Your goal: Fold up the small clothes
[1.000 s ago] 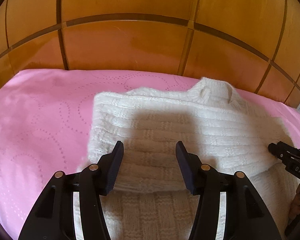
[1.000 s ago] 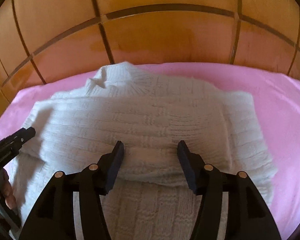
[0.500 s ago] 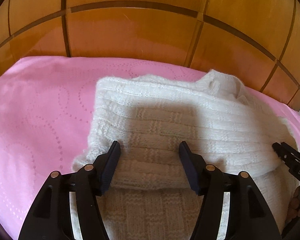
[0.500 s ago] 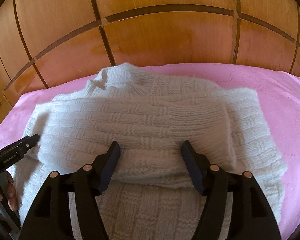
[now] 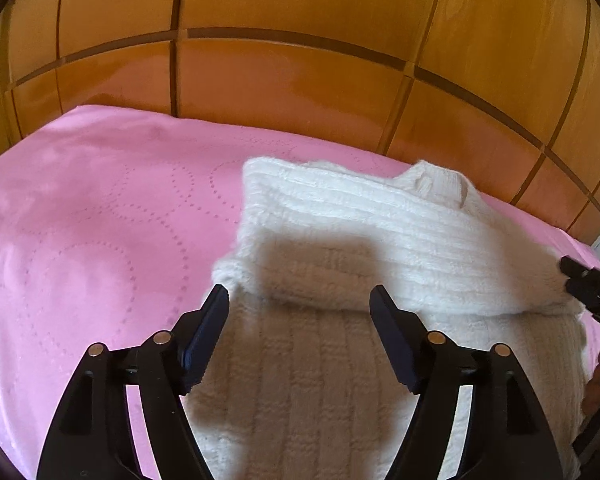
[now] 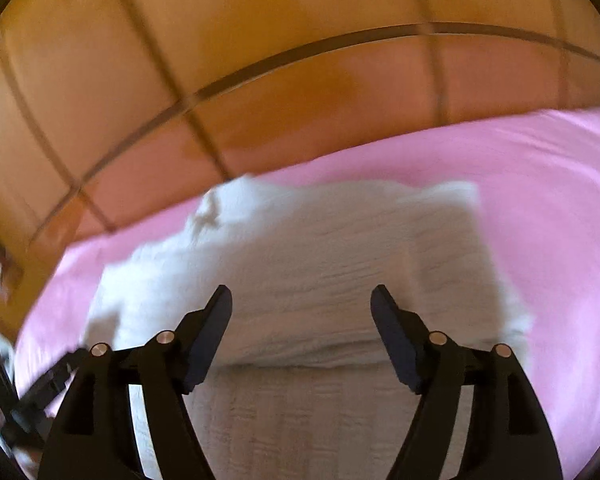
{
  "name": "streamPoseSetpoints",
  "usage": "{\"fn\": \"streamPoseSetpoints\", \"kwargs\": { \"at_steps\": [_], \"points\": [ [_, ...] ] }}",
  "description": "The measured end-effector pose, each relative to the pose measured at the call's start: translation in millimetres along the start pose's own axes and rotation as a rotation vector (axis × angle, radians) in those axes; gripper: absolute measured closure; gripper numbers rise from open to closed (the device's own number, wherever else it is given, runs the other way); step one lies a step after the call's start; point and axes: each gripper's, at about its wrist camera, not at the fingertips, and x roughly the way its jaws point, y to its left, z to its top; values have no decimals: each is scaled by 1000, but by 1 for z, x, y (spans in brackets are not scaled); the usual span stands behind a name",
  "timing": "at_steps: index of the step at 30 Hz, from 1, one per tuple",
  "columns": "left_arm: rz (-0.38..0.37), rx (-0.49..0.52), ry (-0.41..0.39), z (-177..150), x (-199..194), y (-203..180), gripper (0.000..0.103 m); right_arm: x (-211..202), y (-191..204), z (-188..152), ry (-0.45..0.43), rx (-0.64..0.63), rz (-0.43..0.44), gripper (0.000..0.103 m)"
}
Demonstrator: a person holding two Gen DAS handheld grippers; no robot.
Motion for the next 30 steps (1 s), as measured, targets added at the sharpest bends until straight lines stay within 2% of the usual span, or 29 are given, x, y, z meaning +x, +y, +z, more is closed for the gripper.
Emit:
{"fn": "streamPoseSetpoints", "kwargs": {
  "at_steps": [2,4,5,7,9,14,15,18,19,21,24,30],
  "points": [
    [11,3,-6,3,1,1,31,-1,-10,1,3,21,-42,44],
    [19,-1,2,7,7,2,31,7,-18,-4,50,46,-64,47],
    [32,4,27,8,13,2,31,12,-20,-8,73,40,-67,48],
    [84,29,104,5,32,3,31,19,-14,-12,84,-39,-127,55],
    [99,49,98,-1,36,3,31,25,-9,-17,74,-116,-182,54],
    [100,17,82,-6,17,6,31,23,-12,-20,61,-111,-177,51],
    [95,10,72,-8,10,6,31,21,-11,-21,61,-109,-172,48],
    [84,6,33,-15,-13,7,31,4,-11,-24,63,-94,-149,26],
    [77,2,22,-17,-21,8,30,-1,-9,-26,60,-95,-145,22],
    [67,-1,3,-22,-34,9,27,-9,-6,-30,61,-108,-144,22],
    [55,3,-16,-30,-51,10,27,-23,-13,-41,82,-99,-132,16],
    [44,14,-20,-48,-73,19,27,-56,-41,-66,107,-76,-162,15]
  ]
}}
